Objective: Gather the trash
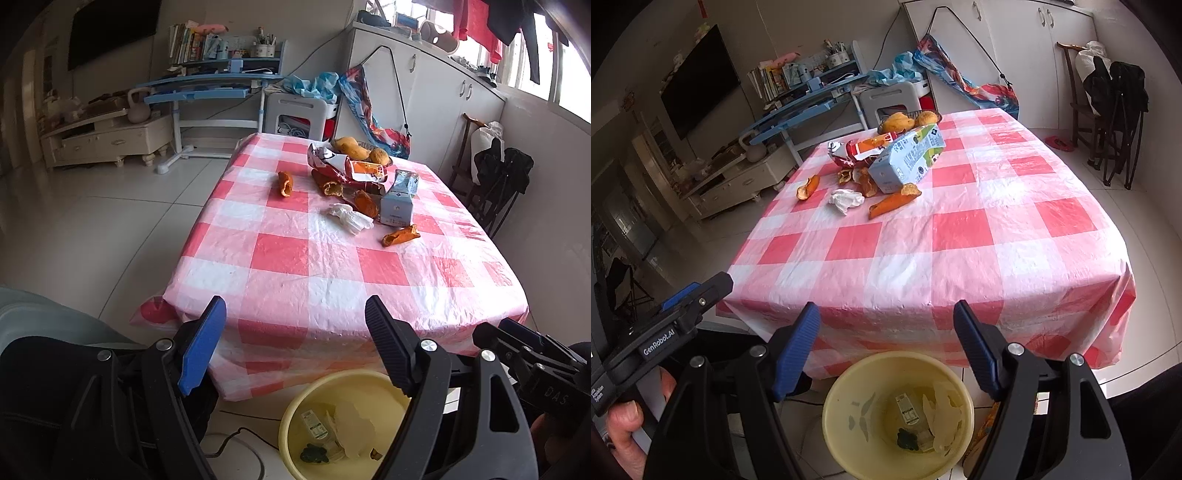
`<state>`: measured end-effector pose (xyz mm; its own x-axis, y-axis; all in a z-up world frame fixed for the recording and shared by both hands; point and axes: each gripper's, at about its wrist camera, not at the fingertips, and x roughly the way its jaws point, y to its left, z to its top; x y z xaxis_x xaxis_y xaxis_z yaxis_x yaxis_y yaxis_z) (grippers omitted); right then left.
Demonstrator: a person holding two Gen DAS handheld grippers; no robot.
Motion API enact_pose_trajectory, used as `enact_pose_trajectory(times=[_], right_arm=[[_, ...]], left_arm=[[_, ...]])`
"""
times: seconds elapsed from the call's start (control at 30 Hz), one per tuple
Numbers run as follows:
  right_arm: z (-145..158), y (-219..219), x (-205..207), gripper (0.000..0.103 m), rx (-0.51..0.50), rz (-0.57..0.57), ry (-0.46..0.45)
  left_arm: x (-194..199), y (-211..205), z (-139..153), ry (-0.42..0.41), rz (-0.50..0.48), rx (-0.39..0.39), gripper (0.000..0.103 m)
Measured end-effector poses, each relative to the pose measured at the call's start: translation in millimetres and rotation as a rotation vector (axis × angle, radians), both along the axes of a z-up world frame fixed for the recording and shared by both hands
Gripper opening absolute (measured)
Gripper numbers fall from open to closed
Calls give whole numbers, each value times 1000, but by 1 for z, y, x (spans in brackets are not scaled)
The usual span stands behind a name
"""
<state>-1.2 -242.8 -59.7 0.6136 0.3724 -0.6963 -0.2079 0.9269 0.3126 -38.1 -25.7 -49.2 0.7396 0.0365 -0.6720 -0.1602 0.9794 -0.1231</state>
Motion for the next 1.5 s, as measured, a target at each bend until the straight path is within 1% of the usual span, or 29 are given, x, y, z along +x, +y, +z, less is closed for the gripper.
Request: enact_pose_trajectory(times=[0.27, 0.4, 0.57, 0.7, 0.8, 0.83, 0.87, 0.93, 1.0, 1.07, 1.1, 1.17, 1.23, 1.27, 1.37, 1.43, 1.5], right_arm=[[-3, 6, 25, 72, 9, -16, 28], [-3, 11, 54, 72, 23, -46, 42], [-13, 21, 95, 71, 27, -79, 85], [-20, 32, 118, 69, 6, -81, 98], [-24, 44, 131, 69, -23, -69, 96], [-26, 47, 134, 67, -37, -60, 94], [-28, 51, 137, 64, -53, -50, 92], [-29, 58, 141, 62, -104, -26, 69], [-30, 63, 142, 58, -146, -1, 49], [-30, 60, 145, 48, -169, 21, 37], [-30, 58, 146, 45, -177, 32, 36], [-29, 50, 150, 26, -194, 55, 47], [-28, 41, 155, 18, -200, 93, 76], [-27, 38, 156, 16, -218, 114, 89], [-25, 29, 155, 16, -251, 165, 120], [-25, 21, 153, 16, -243, 178, 140], [-26, 17, 151, 16, -211, 169, 152]], left_arm=[[1, 5, -2, 1, 22, -28, 74], [1, 9, -4, 8, 41, -41, 74], [4, 12, -5, 14, 58, -54, 74], [8, 13, -2, 12, 58, -45, 75], [16, 18, 2, 21, 44, -80, 76], [19, 21, 4, 23, 48, -93, 76], [22, 23, 4, 26, 54, -105, 77], [32, 28, 5, 36, 65, -135, 77], [44, 29, 5, 48, 65, -148, 78], [59, 26, 3, 66, 50, -148, 78], [69, 24, 1, 75, 42, -147, 78], [91, 18, -2, 95, 17, -141, 78], [112, 12, -5, 100, 8, -132, 78], [125, 9, -8, 104, 4, -130, 78], [156, 0, -18, 124, -8, -119, 78], [176, -7, -26, 139, -17, -90, 78], [192, -13, -35, 157, -25, -66, 78]])
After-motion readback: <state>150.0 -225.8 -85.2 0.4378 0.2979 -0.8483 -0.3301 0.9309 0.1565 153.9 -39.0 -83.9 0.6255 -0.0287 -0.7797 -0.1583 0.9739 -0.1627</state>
